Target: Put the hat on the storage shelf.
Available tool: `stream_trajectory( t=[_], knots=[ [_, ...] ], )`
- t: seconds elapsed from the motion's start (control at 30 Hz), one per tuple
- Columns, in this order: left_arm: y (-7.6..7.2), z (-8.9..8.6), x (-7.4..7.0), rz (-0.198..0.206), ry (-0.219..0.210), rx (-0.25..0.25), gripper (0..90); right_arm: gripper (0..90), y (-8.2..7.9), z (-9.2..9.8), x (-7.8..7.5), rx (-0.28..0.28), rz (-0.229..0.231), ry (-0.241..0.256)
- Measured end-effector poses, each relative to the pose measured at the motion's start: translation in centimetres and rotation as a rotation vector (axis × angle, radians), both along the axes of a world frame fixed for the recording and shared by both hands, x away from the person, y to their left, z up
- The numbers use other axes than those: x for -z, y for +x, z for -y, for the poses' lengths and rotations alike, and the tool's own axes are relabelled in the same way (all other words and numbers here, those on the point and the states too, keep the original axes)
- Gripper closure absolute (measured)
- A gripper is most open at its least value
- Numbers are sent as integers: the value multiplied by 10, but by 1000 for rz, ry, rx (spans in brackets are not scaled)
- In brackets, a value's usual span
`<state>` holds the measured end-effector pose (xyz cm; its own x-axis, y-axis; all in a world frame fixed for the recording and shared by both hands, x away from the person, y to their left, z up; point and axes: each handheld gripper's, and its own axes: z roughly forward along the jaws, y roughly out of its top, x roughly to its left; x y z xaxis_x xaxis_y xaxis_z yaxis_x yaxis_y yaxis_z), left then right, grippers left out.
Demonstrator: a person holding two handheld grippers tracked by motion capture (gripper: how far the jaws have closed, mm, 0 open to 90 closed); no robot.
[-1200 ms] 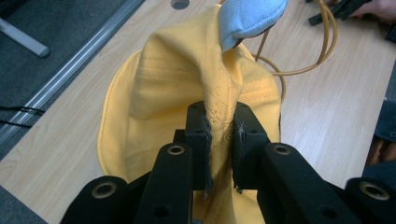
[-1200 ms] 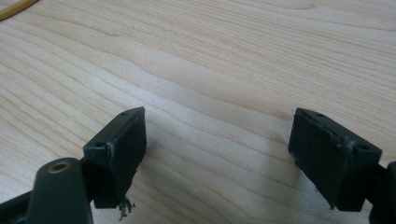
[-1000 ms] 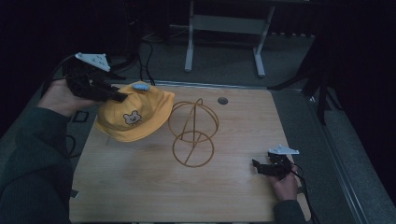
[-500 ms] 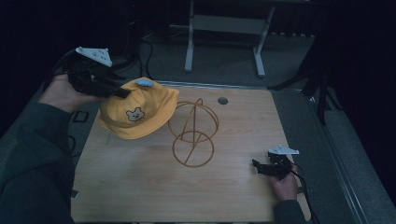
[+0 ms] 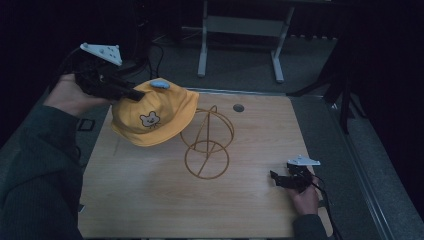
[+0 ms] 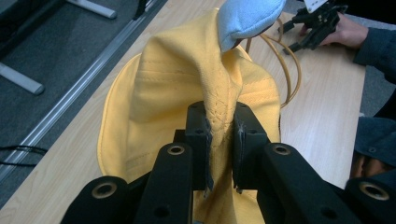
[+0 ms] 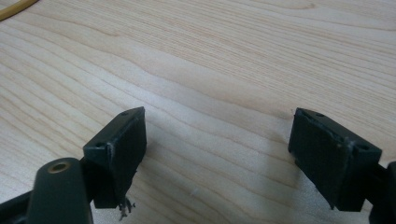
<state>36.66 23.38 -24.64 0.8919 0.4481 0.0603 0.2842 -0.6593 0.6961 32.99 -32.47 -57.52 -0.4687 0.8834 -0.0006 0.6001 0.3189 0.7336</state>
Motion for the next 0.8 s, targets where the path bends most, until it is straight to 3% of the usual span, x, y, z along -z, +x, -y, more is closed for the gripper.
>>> stream_trajectory(
  t=[0.17,0.53,0.8],
  knots=[
    [2,9,-3,3,11,21,792,192,0,0,0,0,0,0],
    [1,28,-11,15,-20,83,792,192,0,0,0,0,0,0],
    [5,42,-14,2,6,122,792,192,0,0,0,0,0,0]
  ],
)
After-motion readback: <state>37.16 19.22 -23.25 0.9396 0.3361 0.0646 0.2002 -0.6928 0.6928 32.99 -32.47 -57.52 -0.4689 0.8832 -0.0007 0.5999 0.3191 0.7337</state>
